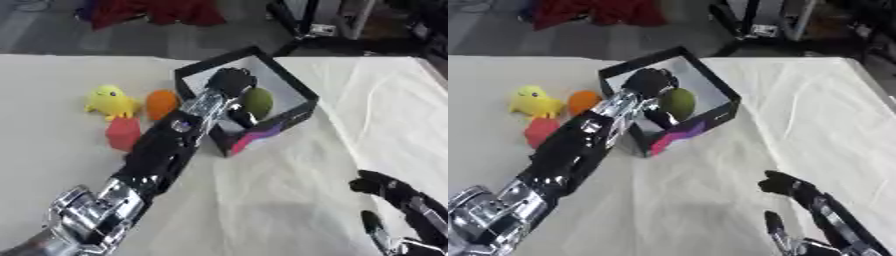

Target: Pick up objects on the table and place them in the box.

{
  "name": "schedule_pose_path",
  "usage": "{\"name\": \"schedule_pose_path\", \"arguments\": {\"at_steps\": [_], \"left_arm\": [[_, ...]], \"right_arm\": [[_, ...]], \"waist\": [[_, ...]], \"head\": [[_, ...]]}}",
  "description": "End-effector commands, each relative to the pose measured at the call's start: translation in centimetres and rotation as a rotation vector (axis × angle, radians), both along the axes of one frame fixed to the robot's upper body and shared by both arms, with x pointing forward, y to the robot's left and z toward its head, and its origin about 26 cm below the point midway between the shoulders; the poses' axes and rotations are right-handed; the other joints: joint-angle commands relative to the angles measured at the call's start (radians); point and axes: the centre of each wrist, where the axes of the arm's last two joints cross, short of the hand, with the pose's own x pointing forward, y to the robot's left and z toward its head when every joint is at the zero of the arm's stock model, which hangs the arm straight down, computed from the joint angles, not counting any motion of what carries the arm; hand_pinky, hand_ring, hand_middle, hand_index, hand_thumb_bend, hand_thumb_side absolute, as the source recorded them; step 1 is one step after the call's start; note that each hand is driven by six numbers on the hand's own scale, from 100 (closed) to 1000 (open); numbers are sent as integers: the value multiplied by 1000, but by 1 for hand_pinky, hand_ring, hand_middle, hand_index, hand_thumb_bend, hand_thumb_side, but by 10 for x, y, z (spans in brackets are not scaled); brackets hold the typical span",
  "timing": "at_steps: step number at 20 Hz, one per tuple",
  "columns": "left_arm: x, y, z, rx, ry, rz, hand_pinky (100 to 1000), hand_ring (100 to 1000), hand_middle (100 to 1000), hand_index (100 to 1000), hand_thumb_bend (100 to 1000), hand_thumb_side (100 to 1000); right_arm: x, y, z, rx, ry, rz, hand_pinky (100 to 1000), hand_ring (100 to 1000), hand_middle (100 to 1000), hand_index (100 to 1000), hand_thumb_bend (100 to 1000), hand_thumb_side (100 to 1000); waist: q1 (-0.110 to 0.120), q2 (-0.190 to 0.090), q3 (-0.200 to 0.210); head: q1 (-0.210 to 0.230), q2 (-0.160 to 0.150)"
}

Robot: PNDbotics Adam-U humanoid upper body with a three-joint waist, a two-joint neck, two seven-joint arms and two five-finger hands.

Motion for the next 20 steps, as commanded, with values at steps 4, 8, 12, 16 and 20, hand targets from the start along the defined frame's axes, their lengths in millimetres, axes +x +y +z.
{"name": "schedule_pose_path", "arguments": {"at_steps": [4, 8, 12, 16, 20], "left_arm": [[7, 13, 20, -29, -37, 12, 740, 674, 693, 825, 1000, 674], [10, 35, 51, -163, -96, 10, 728, 690, 730, 841, 1000, 720], [7, 61, 92, -277, -161, 9, 728, 702, 749, 848, 1000, 720], [-10, 102, 139, -303, -214, -3, 711, 651, 703, 838, 1000, 684], [-35, 146, 170, -297, -205, 21, 709, 632, 681, 824, 1000, 662]], "right_arm": [[2, -1, 5, 2, -17, 3, 890, 824, 778, 927, 100, 351], [3, -4, 6, 1, -20, -12, 890, 825, 778, 927, 100, 357], [4, -5, 7, -1, -26, -19, 889, 825, 779, 926, 100, 367], [3, -9, 6, -8, -24, -34, 889, 825, 779, 925, 100, 362], [3, -12, 7, -19, -25, -53, 889, 824, 778, 924, 100, 367]], "waist": [[-15, -12, 1], [-11, -12, 8], [-5, -14, 14], [4, -15, 21], [17, -16, 28]], "head": [[-6, -2], [-22, -2], [-32, -2], [-47, -2], [-58, -2]]}}
